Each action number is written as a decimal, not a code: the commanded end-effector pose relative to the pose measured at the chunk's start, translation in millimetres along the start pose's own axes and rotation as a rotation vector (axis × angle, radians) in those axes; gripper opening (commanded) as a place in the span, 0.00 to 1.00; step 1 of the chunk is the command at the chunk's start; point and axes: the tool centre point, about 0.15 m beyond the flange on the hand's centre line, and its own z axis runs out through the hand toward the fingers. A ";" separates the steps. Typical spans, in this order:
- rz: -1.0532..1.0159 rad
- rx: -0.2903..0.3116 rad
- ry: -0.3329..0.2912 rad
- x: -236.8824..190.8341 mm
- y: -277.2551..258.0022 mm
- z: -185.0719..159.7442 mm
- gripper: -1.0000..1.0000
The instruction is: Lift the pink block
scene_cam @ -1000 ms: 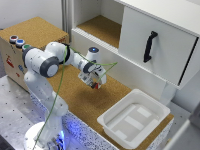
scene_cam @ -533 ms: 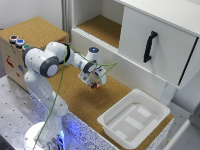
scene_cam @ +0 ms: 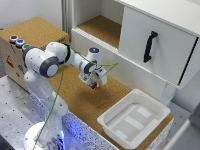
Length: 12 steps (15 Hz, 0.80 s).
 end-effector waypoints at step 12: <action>-0.245 -0.117 0.238 29.9 139.8 -157.7 0.00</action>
